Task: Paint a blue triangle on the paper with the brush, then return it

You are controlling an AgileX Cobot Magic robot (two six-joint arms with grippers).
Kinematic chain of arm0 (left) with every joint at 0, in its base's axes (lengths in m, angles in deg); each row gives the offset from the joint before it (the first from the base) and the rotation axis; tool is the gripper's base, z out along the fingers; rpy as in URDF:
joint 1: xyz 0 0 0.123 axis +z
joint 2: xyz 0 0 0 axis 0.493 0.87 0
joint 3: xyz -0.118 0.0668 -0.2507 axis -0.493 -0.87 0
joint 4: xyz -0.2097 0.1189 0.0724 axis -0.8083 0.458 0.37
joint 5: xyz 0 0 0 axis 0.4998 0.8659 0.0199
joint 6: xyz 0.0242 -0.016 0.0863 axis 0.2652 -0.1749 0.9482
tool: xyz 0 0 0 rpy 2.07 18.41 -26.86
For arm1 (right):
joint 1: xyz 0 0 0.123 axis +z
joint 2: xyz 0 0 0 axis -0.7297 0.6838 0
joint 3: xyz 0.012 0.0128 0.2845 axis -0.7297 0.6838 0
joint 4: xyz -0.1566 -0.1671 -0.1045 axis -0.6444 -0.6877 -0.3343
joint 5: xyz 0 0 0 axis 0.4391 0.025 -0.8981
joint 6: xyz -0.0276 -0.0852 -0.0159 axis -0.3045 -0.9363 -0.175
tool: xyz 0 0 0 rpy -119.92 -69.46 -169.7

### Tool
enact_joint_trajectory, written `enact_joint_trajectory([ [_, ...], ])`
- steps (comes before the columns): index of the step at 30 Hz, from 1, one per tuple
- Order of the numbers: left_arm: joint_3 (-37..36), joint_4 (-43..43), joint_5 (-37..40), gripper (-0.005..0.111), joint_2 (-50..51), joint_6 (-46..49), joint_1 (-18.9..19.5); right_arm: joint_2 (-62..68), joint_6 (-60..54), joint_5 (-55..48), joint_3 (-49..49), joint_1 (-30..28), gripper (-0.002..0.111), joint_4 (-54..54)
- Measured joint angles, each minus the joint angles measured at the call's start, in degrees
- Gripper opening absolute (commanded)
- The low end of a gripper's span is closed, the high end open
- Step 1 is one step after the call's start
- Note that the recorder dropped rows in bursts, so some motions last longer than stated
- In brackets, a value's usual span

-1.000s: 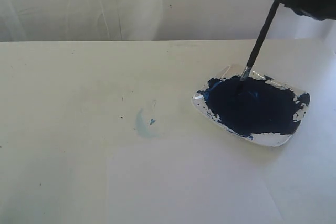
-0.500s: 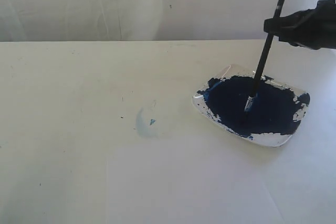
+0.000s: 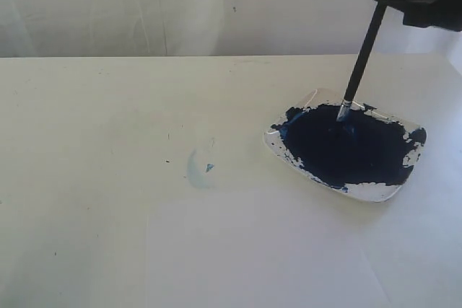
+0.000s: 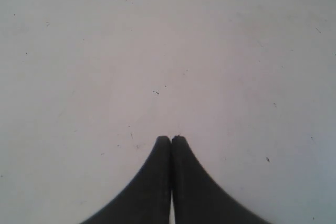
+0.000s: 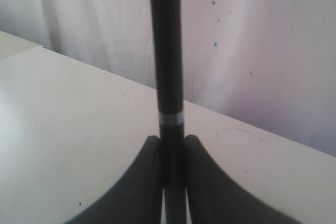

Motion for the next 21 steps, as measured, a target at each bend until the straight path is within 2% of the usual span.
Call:
enact_joint_trajectory([
  [8, 0.0, 0.0, 0.0, 0.0, 0.0, 0.0, 0.0, -3.0, -0.8, -8.7, 2.6, 0.0, 0.0, -0.3],
  [21, 0.0, 0.0, 0.0, 0.0, 0.0, 1.0, 0.0, 0.5, -0.8, -10.1, 2.9, 0.0, 0.0, -0.3],
])
